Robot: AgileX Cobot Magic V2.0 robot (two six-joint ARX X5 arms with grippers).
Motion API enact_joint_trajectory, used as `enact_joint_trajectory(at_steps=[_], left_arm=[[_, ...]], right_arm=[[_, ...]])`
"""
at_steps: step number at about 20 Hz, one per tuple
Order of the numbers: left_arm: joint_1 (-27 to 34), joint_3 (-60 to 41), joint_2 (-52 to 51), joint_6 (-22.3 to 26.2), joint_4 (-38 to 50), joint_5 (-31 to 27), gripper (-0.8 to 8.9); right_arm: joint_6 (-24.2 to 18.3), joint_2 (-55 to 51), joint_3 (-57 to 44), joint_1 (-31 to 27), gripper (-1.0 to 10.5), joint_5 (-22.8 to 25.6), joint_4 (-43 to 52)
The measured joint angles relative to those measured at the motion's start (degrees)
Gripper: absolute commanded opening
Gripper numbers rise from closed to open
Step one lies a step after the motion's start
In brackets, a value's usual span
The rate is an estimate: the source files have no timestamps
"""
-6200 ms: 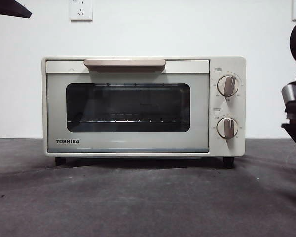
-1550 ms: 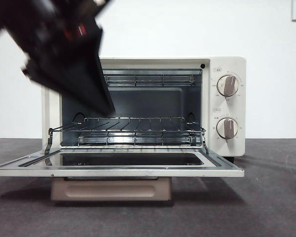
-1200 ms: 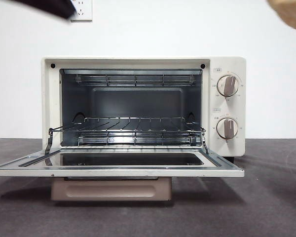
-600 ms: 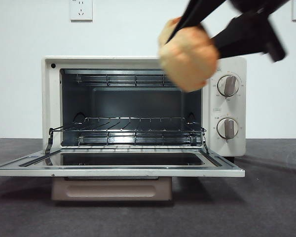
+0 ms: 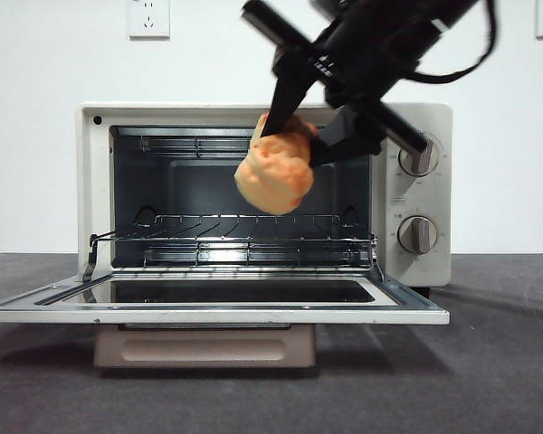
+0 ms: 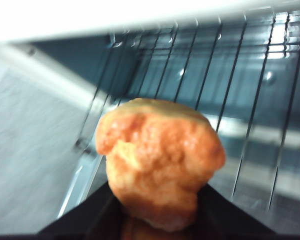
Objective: The left arm flap open the oven, the right arm pick bread and place it into oven, the left arm flap close the oven
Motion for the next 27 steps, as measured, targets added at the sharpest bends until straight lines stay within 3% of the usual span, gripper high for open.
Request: enact_joint_trajectory(at_steps=[6, 14, 19, 24, 27], left_arm=[[0.0, 1.0, -0.1, 0.0, -0.9, 0.0, 0.16], [0.0, 1.1, -0.1, 0.0, -2.6, 0.0, 0.16], [0.0, 1.1, -0.1, 0.0, -2.6, 0.0, 0.16], [0.0, 1.1, -0.1, 0.0, -2.6, 0.0, 0.16], [0.0, 1.1, -0.1, 0.1, -2.6, 0.0, 0.16]], right_arm=[[0.0, 8.3, 7.5, -0.7, 1.5, 5.5, -0.5], [0.0, 9.6, 8.3, -1.6, 1.5, 11.1, -1.9], [0.0, 9.6, 8.3, -1.6, 1.5, 11.6, -2.0], [0.0, 9.6, 8.3, -1.6, 3.7, 11.8, -2.8], [0.0, 9.6, 8.4, -1.6, 4.2, 12.7, -2.9]])
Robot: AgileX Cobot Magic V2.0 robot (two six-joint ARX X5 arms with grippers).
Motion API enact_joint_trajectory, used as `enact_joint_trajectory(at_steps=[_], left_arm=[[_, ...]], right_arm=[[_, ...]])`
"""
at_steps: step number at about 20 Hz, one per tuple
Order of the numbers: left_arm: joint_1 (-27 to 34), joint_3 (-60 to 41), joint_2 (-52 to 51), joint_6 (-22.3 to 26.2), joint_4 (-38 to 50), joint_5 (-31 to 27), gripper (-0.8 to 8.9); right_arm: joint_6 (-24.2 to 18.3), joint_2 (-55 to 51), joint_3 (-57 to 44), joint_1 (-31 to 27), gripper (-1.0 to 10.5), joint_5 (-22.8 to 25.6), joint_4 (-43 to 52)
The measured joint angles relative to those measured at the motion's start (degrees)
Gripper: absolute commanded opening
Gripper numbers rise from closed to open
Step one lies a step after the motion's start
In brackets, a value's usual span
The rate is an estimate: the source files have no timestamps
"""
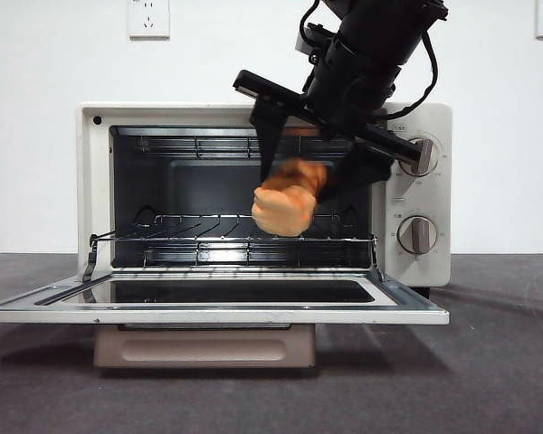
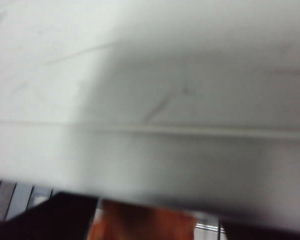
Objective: The left arm flap open the oven, the right arm pick bread and place it into oven, the left arm flap close the oven
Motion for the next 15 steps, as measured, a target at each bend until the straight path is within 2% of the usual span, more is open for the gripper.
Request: enact_joint_trajectory(at_steps=[9, 15], left_arm=[[0.0, 0.0, 0.0, 1.9, -1.1, -3.0, 0.16], [0.0, 0.0, 0.0, 2.1, -1.1, -3.0, 0.16]], right_arm=[[-1.4, -1.3, 0.0, 0.1, 4.8, -1.0, -2.6], [-2.6, -6.3, 0.0, 1.5, 4.8, -1.7, -10.9]])
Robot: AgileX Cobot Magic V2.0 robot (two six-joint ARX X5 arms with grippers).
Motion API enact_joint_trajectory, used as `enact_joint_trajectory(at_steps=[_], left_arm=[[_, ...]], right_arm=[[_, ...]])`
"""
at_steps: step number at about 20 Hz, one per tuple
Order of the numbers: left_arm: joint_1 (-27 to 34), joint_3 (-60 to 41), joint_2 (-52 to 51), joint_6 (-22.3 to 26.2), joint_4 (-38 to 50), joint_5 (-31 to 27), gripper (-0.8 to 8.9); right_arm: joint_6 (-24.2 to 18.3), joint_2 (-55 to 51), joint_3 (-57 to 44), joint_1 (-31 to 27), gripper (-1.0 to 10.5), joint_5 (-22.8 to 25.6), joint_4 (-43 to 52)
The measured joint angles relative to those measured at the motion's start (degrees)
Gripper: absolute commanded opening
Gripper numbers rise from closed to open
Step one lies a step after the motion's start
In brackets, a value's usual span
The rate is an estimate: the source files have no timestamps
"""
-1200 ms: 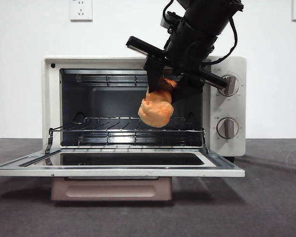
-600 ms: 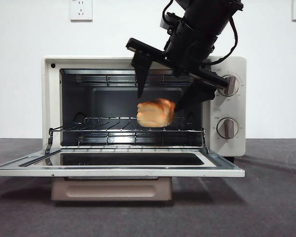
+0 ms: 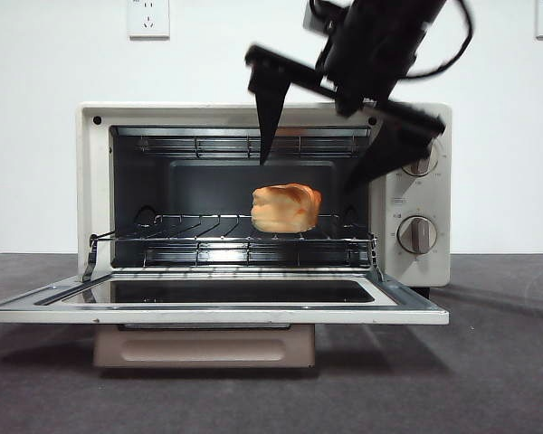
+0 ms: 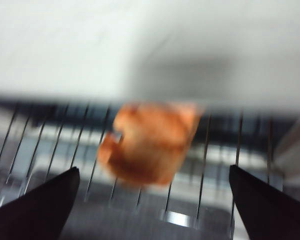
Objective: The left arm flap open the oven, the right arm pick bread and place it into oven, the left arm flap close the oven
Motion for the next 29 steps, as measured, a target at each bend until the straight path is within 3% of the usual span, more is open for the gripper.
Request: enact_joint_trajectory(at_steps=[7, 14, 19, 24, 29], left_arm=[[0.0, 0.0, 0.6, 0.6, 0.0, -7.0, 0.15], [0.3, -3.4, 5.0, 1.0, -0.2, -7.3, 0.13], [7.8, -3.7, 15.0, 3.9, 2.7, -9.3, 0.11], [18.9, -3.7, 25.2, 5.4, 5.4, 6.3, 0.11], [27.9, -3.7, 35.8, 5.5, 8.7, 18.0, 0.11]], right_arm=[[-5.6, -10.8, 0.0, 5.3, 4.8, -4.2, -12.2], [-11.4, -26.8, 0.0, 7.3, 4.8, -5.4, -30.3], [-12.4, -40.9, 0.1, 7.3, 4.8, -5.1, -40.0], [-12.3, -46.7, 0.1, 7.3, 4.8, -3.8, -42.2], [-12.3, -49.4, 0.1, 7.3, 4.8, -3.7, -43.5]])
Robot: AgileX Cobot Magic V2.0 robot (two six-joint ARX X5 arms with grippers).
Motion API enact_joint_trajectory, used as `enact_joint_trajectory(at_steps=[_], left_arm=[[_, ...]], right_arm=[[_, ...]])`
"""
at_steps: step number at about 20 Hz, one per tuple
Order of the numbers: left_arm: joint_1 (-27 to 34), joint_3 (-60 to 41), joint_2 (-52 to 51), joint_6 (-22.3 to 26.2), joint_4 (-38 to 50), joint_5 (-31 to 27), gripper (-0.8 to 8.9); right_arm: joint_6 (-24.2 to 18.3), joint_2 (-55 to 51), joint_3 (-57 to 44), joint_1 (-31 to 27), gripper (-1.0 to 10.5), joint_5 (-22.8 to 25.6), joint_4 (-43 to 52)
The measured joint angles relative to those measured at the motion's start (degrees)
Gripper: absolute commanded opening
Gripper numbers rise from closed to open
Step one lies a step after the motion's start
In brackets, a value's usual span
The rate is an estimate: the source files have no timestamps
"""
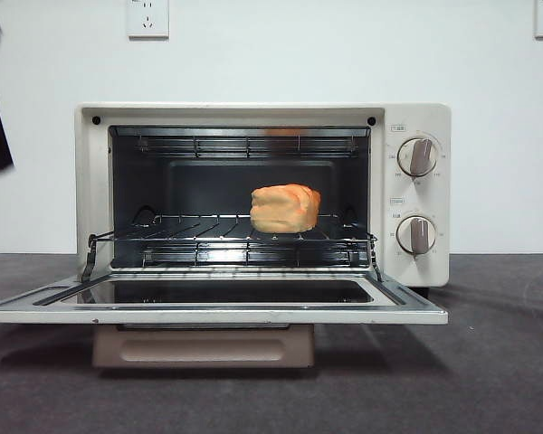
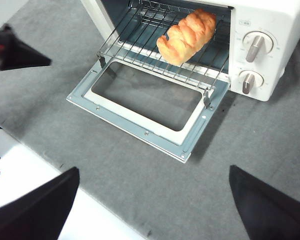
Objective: The left arm flap open the oven, the right arm pick bread and place it into oven, the left arm flap close the oven
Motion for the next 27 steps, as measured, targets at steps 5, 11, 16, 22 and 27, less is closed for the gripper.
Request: enact_joint_trajectory(at_steps=[5, 11, 16, 22, 27], left_arm=[[7.9, 0.0, 11.6, -0.1, 1.6, 6.7, 0.11], [13.3, 0.0, 21.5, -1.0, 1.5, 9.3, 0.11], [13.5, -2.0, 22.4, -1.9, 3.2, 10.2, 0.11], [13.5, -9.7, 22.3, -3.8, 7.0, 15.2, 0.11], [13.5, -12.0, 22.3, -7.1, 12.1, 20.3, 0.11]], right_arm=[[0.0, -1.1, 0.0, 0.0, 4.8, 0.1, -2.0], [0.0, -1.2, 0.0, 0.0, 4.8, 0.4, -2.8], [0.0, -1.2, 0.0, 0.0, 4.8, 2.3, -2.8], [0.0, -1.2, 0.0, 0.0, 4.8, 2.8, -2.8], [0.0, -1.2, 0.0, 0.0, 4.8, 2.8, -1.4]])
